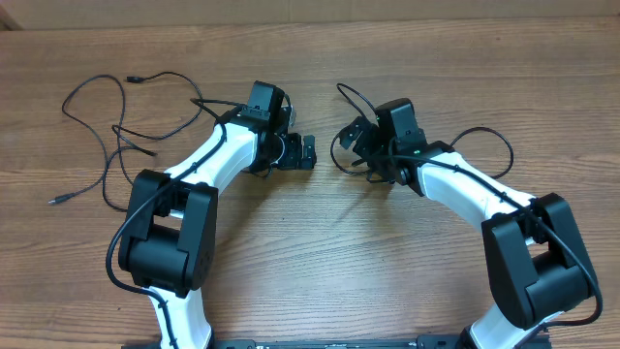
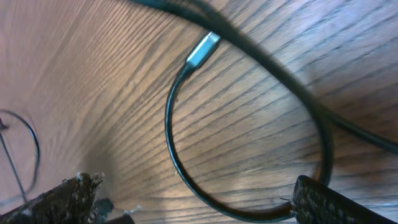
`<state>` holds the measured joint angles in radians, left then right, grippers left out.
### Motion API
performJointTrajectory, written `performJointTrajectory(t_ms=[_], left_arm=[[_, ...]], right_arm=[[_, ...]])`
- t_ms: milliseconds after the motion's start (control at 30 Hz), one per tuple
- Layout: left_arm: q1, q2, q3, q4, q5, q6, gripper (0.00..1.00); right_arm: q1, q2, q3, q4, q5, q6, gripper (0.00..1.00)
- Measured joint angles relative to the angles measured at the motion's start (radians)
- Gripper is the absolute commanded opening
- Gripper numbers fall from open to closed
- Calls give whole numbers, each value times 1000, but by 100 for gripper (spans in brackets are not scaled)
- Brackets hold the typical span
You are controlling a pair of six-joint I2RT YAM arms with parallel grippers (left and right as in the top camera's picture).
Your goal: Untangle cables
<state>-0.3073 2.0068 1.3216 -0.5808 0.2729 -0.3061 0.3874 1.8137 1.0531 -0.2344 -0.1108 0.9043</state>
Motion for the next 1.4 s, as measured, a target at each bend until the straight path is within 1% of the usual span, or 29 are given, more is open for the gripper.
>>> performJointTrajectory(t_ms=[200,500,667,833,1067,1233,1400], left_arm=[[0,0,0,0,0,0,99],[0,0,0,0,0,0,100],[0,0,0,0,0,0,100],[0,0,0,0,0,0,100],[0,0,-1,3,0,0,100],[0,0,-1,3,0,0,99],[0,0,-1,3,0,0,99]], right_arm=[[-13,0,0,8,39,-65,100],[-93,0,0,35,110,-90,100],[-131,0,0,33,117,-101,100],[-145,0,0,35,82,-129,100],[-145,0,0,69,-19,-252,100],[-145,0,0,70,-51,-301,100],[-145,0,0,108,-63,-349,100]])
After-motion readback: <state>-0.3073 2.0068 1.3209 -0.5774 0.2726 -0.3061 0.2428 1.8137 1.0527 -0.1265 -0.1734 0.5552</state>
